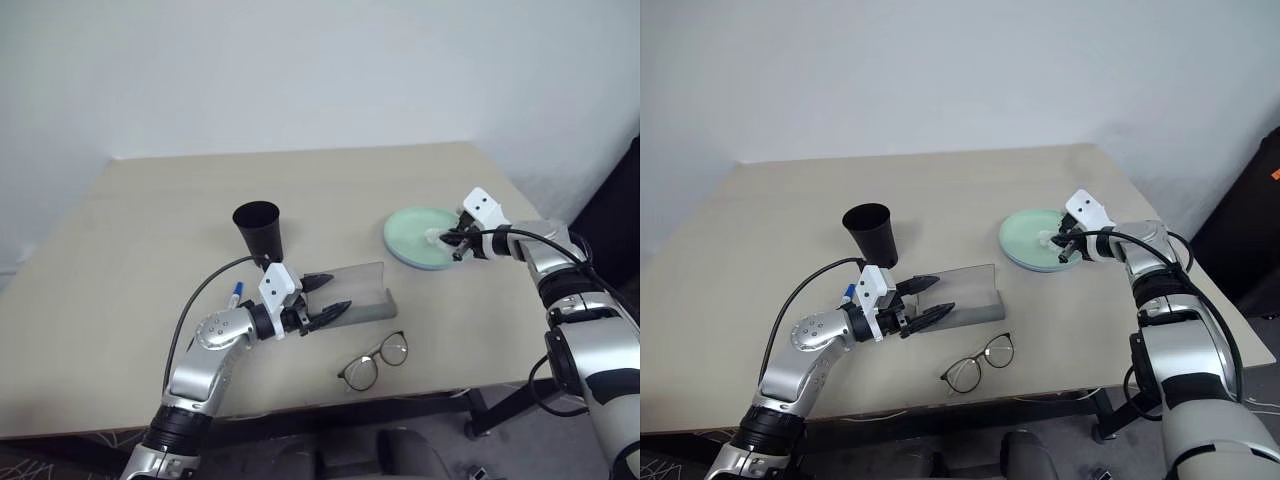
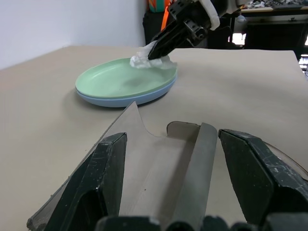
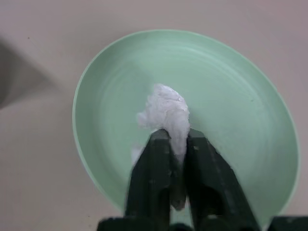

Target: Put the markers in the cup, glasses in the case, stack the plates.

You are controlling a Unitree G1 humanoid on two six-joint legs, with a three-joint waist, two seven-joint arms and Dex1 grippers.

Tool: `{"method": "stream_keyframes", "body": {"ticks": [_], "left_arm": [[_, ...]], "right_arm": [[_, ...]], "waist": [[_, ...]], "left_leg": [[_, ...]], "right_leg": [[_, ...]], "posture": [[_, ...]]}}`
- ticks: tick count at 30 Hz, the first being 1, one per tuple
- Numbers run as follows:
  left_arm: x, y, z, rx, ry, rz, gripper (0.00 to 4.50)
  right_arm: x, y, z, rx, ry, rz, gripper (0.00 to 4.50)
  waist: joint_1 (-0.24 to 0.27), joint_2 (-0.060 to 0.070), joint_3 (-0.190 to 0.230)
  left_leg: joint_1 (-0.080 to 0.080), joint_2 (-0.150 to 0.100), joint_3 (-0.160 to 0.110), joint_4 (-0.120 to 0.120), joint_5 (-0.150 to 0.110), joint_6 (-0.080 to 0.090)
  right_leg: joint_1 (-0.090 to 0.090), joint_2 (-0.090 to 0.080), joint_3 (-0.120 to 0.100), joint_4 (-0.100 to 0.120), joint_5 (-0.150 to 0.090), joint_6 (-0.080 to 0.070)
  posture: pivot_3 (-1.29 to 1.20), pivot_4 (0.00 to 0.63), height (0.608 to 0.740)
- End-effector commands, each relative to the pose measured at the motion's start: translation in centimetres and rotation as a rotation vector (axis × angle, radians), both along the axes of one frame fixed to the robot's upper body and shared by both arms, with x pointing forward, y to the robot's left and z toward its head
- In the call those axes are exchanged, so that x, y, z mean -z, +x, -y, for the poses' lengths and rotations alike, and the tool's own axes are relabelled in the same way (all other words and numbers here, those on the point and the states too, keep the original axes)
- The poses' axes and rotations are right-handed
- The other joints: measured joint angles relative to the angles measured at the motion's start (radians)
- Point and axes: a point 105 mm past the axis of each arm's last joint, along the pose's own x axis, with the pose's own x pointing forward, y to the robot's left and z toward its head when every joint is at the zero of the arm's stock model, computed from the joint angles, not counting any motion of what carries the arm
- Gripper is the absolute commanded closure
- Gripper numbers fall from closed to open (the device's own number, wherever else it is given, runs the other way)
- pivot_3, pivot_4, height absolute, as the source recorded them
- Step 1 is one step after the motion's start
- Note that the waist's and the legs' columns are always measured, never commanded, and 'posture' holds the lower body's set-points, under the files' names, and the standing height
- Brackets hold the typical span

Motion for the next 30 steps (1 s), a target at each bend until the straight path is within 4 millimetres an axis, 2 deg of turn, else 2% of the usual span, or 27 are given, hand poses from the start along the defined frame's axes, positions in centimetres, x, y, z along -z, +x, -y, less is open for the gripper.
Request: {"method": "stream_keyframes", "body": {"ticks": [1, 7, 12, 14, 18, 21, 25, 30], "left_arm": [[-1.4, 0.2, 0.1, 0.004, 0.0, 0.063, 1.28], [-1.4, 0.0, 0.0, 0.003, 0.003, 0.061, 1.28], [-1.6, 0.2, 0.2, 0.011, 0.003, 0.06, 1.28], [-2.0, 0.3, 0.5, 0.026, -0.014, 0.05, 1.28], [-2.3, 0.6, 1.2, 0.071, -0.031, -0.045, 1.28], [-2.2, 0.6, 1.5, 0.102, 0.0, -0.104, 1.28], [-1.9, -0.6, 2.5, 0.218, 0.063, -0.189, 1.28], [-1.4, -1.9, 3.3, 0.34, 0.143, -0.249, 1.28]], "right_arm": [[-2.6, 0.9, -0.6, -0.02, 0.012, 0.079, 2.87], [-2.9, 1.1, -0.4, -0.006, 0.019, 0.117, 0.87], [-4.4, 0.8, -0.4, -0.05, 0.085, 0.167, 0.87], [-5.2, -0.2, -0.9, -0.162, 0.135, 0.205, 0.87], [-3.9, -4.7, -1.4, -0.451, 0.137, 0.192, 0.87], [-3.0, -6.7, -1.5, -0.536, 0.136, 0.156, 0.87], [-2.5, -8.1, -1.9, -0.575, 0.162, 0.139, 0.87], [-2.0, -8.9, -2.4, -0.592, 0.187, 0.117, 0.87]], "waist": [[0.0, 0.0, 0.0], [0.0, 0.001, 0.0], [0.0, 0.001, 0.0], [0.001, 0.0, 0.0], [0.004, 0.0, -0.001], [0.002, 0.001, 0.0], [-0.004, 0.001, 0.0], [0.0, 0.001, 0.0]], "left_leg": [[0.0, 0.0, 0.0, 0.0, 0.0, 0.0], [0.001, 0.001, 0.0, 0.0, 0.0, 0.0], [0.001, 0.0, 0.0, 0.0, 0.0, 0.0], [0.001, 0.0, 0.0, 0.0, 0.0, 0.0], [0.001, 0.0, -0.002, 0.0, 0.0, 0.0], [0.001, -0.001, -0.003, 0.0, 0.0, 0.0], [0.003, 0.0, -0.002, 0.0, 0.0, 0.0], [0.005, 0.001, -0.002, 0.001, 0.002, -0.002]], "right_leg": [[0.0, 0.0, 0.0, 0.0, 0.0, 0.0], [0.001, 0.0, 0.0, 0.001, 0.0, 0.0], [0.001, 0.0, 0.0, 0.0, 0.0, 0.0], [0.001, 0.0, 0.0, 0.0, 0.0, 0.0], [0.003, 0.0, -0.001, 0.0, 0.0, 0.001], [0.003, 0.0, 0.0, 0.0, 0.0, 0.001], [0.003, 0.001, 0.002, 0.001, 0.0, 0.001], [0.003, 0.002, 0.002, 0.002, 0.0, 0.0]], "posture": [[0.0, 0.0, 0.74], [0.0, 0.0, 0.74], [0.0, 0.0, 0.74], [0.0, 0.0, 0.74], [0.0, 0.0, 0.74], [0.0, 0.0, 0.74], [0.0, 0.0, 0.74], [0.0, 0.0, 0.74]]}}
